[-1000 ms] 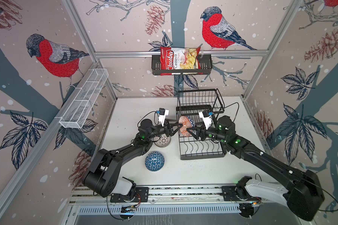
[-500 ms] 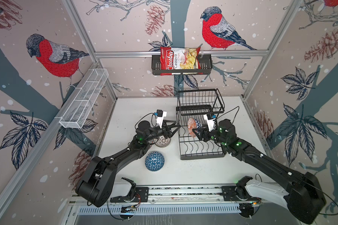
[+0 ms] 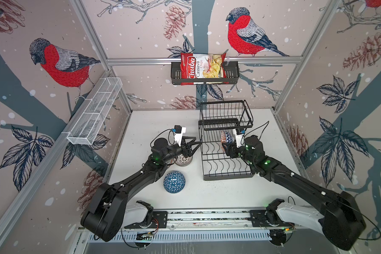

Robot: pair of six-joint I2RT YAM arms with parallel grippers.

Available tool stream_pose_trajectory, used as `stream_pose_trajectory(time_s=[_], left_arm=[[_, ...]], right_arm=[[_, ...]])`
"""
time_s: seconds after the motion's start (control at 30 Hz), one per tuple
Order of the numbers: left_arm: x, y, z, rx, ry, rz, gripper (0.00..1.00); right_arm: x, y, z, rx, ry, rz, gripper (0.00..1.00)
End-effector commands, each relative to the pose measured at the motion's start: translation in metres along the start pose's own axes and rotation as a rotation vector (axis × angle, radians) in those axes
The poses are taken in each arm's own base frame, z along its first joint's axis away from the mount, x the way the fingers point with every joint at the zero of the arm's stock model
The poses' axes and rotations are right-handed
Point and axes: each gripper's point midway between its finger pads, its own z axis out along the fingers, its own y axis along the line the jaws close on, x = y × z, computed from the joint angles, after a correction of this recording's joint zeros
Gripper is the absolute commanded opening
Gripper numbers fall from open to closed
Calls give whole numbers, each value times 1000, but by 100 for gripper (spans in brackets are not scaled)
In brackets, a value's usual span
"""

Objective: Load bowls into a dish rack
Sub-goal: Place the bowl in the dish rack.

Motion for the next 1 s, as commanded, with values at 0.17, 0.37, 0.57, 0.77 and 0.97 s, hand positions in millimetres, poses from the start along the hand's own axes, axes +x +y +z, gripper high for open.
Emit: stream_pose_trajectory(time_s=[0.17,0.37,0.57,0.77,0.97], left_arm=[[2,3,-5,-34,4,34,63],[3,3,-9,-45,3,38,63],[5,4,-12,-62,10,47,64],[4,7,-16,-82,-1,58,64],[3,9,-18,-89,-3,57,64]], right_arm=[[-4,-13,14,108,-26,-78,43],[-7,-20,21,157,-51,-86,42],[-6,-29,27,227,-42,-135,42],[-2,-34,34,292,-26,-203,43],[-1,-41,42,379,-21,-260,42]])
